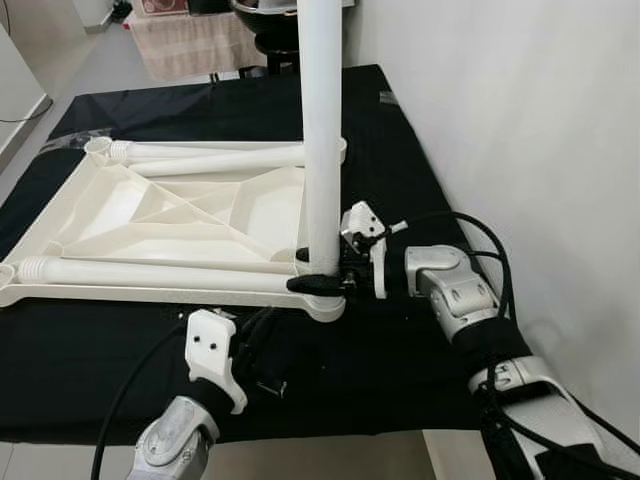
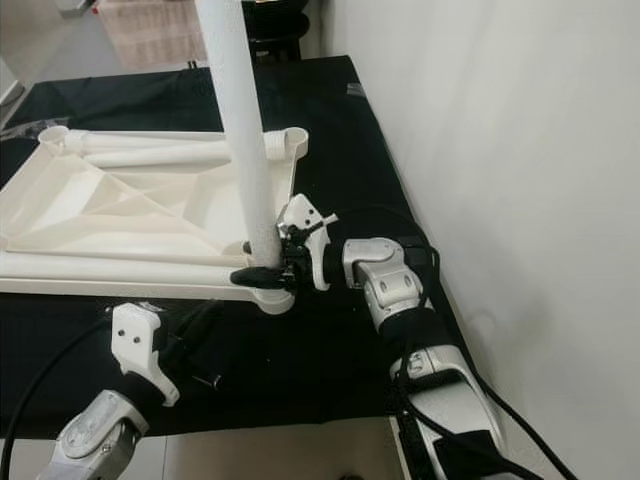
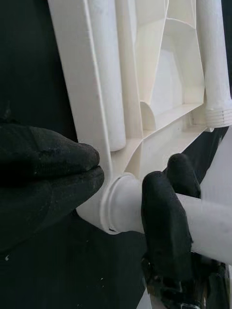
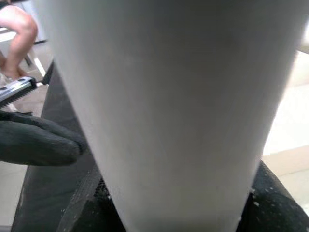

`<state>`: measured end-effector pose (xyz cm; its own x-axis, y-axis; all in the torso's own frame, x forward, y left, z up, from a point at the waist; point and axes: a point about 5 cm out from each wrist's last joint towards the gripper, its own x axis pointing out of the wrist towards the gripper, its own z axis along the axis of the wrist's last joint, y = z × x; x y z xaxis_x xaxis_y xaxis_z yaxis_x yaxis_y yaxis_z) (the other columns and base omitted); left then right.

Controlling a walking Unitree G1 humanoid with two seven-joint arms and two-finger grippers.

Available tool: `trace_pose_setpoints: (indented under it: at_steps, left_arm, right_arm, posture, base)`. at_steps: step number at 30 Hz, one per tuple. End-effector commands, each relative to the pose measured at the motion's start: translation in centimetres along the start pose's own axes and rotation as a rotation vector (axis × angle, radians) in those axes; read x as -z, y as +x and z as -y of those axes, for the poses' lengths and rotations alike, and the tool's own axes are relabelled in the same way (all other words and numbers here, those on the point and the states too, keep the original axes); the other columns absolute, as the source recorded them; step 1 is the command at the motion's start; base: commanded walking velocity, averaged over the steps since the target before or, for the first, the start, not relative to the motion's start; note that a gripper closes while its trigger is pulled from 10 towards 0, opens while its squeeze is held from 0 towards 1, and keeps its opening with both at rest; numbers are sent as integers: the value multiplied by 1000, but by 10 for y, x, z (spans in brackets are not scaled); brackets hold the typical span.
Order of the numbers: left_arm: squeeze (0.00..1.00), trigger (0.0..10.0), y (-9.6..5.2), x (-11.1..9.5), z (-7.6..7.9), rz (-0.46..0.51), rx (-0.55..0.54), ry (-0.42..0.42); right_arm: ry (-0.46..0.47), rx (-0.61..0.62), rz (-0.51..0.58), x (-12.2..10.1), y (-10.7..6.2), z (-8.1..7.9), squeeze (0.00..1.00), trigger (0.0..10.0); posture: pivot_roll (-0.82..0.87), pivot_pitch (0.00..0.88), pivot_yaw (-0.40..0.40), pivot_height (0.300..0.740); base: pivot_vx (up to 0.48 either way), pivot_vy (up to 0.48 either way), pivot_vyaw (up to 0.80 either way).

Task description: Building children table

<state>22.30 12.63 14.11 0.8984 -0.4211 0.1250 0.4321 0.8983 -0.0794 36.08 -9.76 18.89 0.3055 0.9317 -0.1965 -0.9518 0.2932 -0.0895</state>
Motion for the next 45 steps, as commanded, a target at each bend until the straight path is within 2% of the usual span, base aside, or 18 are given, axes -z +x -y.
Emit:
trace_pose_setpoints:
  at_steps: [1,9,10,11,12,13,14,19,20,21,22,25,26,31,32,33,35,45]
  left_arm:
    - [0,10000,-4,1,0,-15,-11,12]
    - [0,10000,-4,0,-1,-16,-13,20]
    - [0,10000,-5,-1,-4,-19,-15,29]
    - [0,10000,-5,-1,-4,-19,-15,29]
    - [0,10000,-5,-1,-7,-22,-17,36]
    - [0,10000,-5,-1,-7,-22,-17,36]
    - [0,10000,-5,-1,-9,-25,-19,42]
    - [0,10000,-2,1,-11,-39,-1,33]
    - [0,10000,-1,3,-10,-48,15,24]
    - [0,10000,-1,3,-10,-48,15,24]
    - [0,10000,0,4,-9,-52,23,16]
    - [0,10000,0,4,-9,-52,21,8]
    - [0,10000,1,5,-9,-50,18,2]
    - [0,10000,2,6,-6,-51,28,-16]
    - [0,10000,2,7,-5,-54,36,-24]
    - [0,10000,3,7,-4,-56,42,-29]
    - [0,10000,3,8,-3,-58,50,-35]
    - [0,10000,2,10,-1,-59,52,-46]
  right_arm:
    - [46,54,-6,17,-7,0,0,0]
    - [57,200,-41,35,-20,4,0,0]
    - [152,458,-102,54,-12,-21,0,0]
    - [152,458,-102,54,-12,-21,0,0]
    - [147,651,-165,62,-17,-44,0,0]
    - [147,651,-165,62,-17,-44,0,0]
    - [126,777,-189,58,-19,-60,0,0]
    - [81,804,-163,47,-9,-61,0,0]
    - [73,788,-164,46,-2,-56,0,7765]
    - [73,788,-164,46,-2,-56,0,7765]
    - [83,749,-139,42,6,-54,0,10000]
    - [92,699,-86,36,13,-52,0,10000]
    - [83,634,-37,30,18,-49,1000,10000]
    - [28,509,75,9,19,-42,1000,10000]
    - [11,453,99,1,16,-40,863,10000]
    - [-3,402,113,-5,13,-38,0,10000]
    - [-49,257,122,-14,6,-31,0,10000]
    - [-87,91,-25,-1,4,-6,0,10000]
  posture:
    - [52,203,28,740]
    - [48,207,29,740]
    - [47,215,34,740]
    - [47,215,34,740]
    - [43,221,44,740]
    - [43,221,44,740]
    - [29,217,54,740]
    - [32,197,55,740]
    - [39,190,49,740]
    - [39,190,49,740]
    - [39,184,46,740]
    - [35,180,44,740]
    - [36,176,44,740]
    - [37,167,42,740]
    - [36,164,42,740]
    - [35,162,42,740]
    - [37,158,39,740]
    - [48,148,30,740]
  base:
    - [0,0,0]
    - [0,0,0]
    - [0,0,0]
    - [0,0,0]
    - [0,0,0]
    - [0,0,0]
    - [0,0,0]
    - [0,0,0]
    - [0,0,0]
    - [0,0,0]
    - [0,0,0]
    - [0,0,0]
    - [0,0,0]
    - [0,0,0]
    - [0,0,0]
    - [0,0,0]
    - [0,0,0]
    - [0,0,0]
